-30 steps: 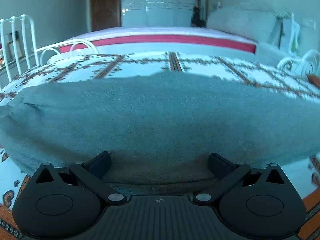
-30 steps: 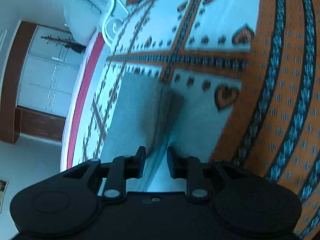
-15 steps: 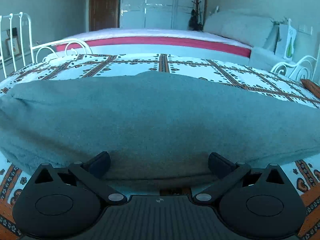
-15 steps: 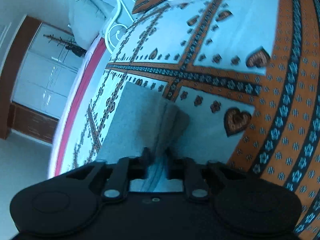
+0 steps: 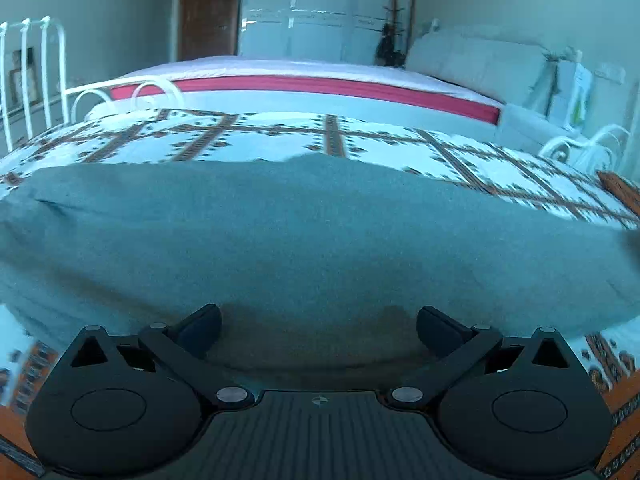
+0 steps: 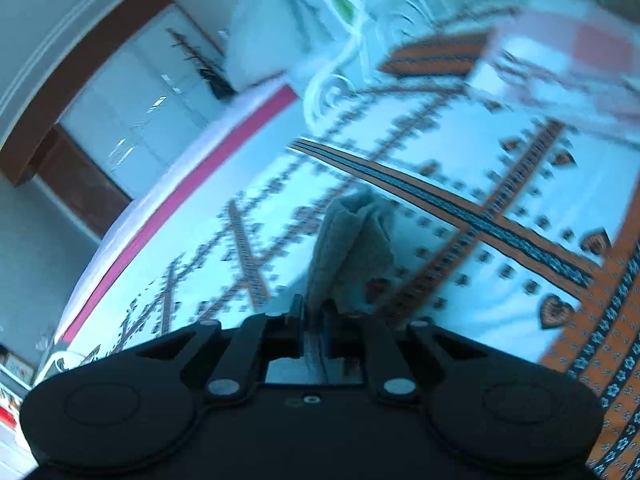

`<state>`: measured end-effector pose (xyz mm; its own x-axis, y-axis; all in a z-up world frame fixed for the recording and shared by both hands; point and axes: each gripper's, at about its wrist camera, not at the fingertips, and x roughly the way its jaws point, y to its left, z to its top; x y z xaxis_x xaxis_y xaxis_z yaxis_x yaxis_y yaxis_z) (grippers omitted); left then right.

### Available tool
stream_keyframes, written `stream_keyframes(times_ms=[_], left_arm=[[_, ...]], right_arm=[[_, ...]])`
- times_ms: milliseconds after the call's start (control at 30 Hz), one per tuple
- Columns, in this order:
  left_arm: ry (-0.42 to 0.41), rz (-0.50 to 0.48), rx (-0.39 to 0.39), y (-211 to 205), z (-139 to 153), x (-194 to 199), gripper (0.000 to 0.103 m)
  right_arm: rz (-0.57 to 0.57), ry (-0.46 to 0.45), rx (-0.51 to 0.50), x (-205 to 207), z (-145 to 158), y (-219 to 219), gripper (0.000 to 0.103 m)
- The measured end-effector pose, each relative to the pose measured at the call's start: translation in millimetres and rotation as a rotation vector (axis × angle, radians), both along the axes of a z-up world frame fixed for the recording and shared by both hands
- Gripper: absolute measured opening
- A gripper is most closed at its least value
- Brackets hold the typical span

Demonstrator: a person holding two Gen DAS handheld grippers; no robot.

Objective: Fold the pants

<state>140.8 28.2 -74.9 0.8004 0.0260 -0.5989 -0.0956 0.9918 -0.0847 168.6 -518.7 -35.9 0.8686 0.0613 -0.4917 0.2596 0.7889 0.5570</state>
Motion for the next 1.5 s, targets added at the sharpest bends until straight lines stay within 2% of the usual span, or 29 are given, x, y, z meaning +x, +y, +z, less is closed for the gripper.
stream_keyframes(times_ms=[133,267,333,367,400,433,467,500,533,600,633,733,833,933,1000,1067,1133,1233,1300,1333,1367,1500], left_arm=[[0.018,0.033,-0.015,38.6,26.9,12.0,0.103],[-0.002,0.034,0.046,73.9,57.2,17.7,0.103],[-0.005,0.045,0.054,91.4,62.4,17.8,0.103],[-0.004,0.069,0.053,100.7,61.0,16.7,0.103],[0.013,0.092,0.038,109.4,57.5,16.5,0.103],[0.041,0.123,0.003,118.3,53.4,17.3,0.103],[0.058,0.154,-0.044,125.5,50.2,17.9,0.103],[0.056,0.164,-0.090,130.8,48.5,17.4,0.103],[0.054,0.164,-0.105,132.6,47.5,17.0,0.103],[0.045,0.148,-0.076,128.3,47.2,16.1,0.103],[0.046,0.133,-0.076,124.8,46.1,15.8,0.103],[0.050,0.044,-0.149,108.0,42.3,19.2,0.103],[0.058,-0.059,-0.192,75.1,40.0,22.7,0.103],[0.095,-0.168,-0.235,37.0,31.7,30.1,0.093],[0.126,-0.213,-0.233,14.6,28.1,33.6,0.087],[0.172,-0.225,-0.220,-2.7,20.2,39.7,0.085],[0.206,-0.222,-0.249,-10.9,11.8,43.3,0.082],[0.198,-0.222,-0.292,-16.7,8.0,47.3,0.079],[0.193,-0.231,-0.327,-17.6,6.8,49.3,0.054],[0.195,-0.234,-0.338,-18.3,6.0,50.4,0.049],[0.199,-0.239,-0.356,-19.0,4.1,52.0,0.045],[0.204,-0.239,-0.361,-24.9,3.3,54.7,0.039]], right_arm=[[0.129,-0.092,-0.166,-3.0,36.8,62.2,0.000],[0.306,-0.168,-0.291,-3.7,59.3,140.9,0.000],[0.408,-0.164,-0.336,0.4,55.9,182.4,0.000],[0.472,-0.162,-0.374,1.4,50.6,204.9,0.004],[0.560,-0.159,-0.419,1.8,43.8,229.1,0.013],[0.664,-0.133,-0.439,4.0,34.2,251.4,0.015],[0.751,-0.110,-0.418,4.0,25.6,266.6,0.015],[0.819,-0.103,-0.402,2.8,19.1,276.5,0.011],[0.861,-0.098,-0.405,1.6,15.8,282.3,0.011],[0.846,-0.105,-0.377,1.9,18.8,276.1,0.015],[0.835,-0.111,-0.342,5.1,22.2,266.7,0.013],[0.742,-0.091,-0.331,11.5,25.0,245.1,0.017],[0.649,-0.016,-0.321,14.1,16.7,228.5,0.017],[0.604,0.034,-0.361,11.1,9.1,218.7,0.017],[0.592,0.048,-0.380,4.0,5.1,212.7,0.017],[0.585,0.065,-0.378,1.4,3.0,205.8,0.017],[0.584,0.074,-0.384,3.2,0.8,201.6,0.017],[0.589,0.077,-0.393,-0.3,0.5,196.8,0.018],[0.591,0.086,-0.392,-1.0,-0.7,192.6,0.019],[0.591,0.090,-0.391,-0.9,-1.5,191.4,0.020],[0.591,0.092,-0.393,-1.0,-2.2,190.5,0.021],[0.597,0.096,-0.402,-2.1,-4.0,190.8,0.021]])
